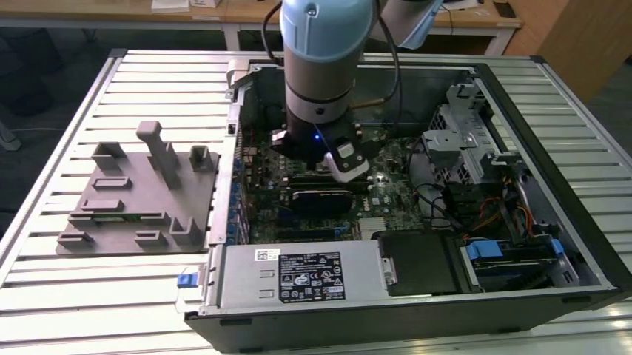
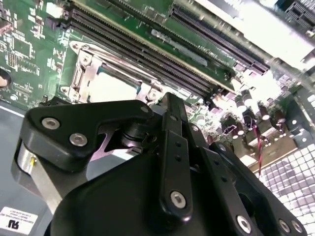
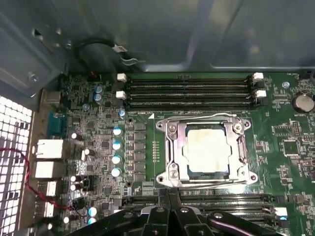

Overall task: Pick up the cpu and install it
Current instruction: 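Install the second cpu locking lever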

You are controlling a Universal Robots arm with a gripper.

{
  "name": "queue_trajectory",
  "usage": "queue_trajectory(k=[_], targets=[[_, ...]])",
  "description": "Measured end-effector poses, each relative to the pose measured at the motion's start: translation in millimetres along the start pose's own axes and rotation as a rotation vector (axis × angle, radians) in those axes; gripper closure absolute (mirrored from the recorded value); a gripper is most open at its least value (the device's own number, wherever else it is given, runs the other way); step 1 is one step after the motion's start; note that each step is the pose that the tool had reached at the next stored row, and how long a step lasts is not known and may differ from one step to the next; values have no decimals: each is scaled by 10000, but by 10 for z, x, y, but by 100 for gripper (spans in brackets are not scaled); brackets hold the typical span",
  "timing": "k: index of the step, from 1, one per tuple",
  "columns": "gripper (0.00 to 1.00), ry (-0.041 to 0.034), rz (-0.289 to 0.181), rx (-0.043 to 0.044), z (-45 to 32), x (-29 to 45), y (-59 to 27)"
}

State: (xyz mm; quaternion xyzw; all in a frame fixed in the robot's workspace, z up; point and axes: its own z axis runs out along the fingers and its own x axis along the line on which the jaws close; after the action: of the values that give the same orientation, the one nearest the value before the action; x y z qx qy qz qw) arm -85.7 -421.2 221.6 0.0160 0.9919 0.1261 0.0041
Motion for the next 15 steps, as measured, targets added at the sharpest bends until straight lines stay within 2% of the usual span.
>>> queue_trajectory(k=[9,12,15], targets=[[89,-36,-8,525,60,6,230],[89,-39,-9,646,79,-5,304],[89,-41,-12,725,97,-40,367]])
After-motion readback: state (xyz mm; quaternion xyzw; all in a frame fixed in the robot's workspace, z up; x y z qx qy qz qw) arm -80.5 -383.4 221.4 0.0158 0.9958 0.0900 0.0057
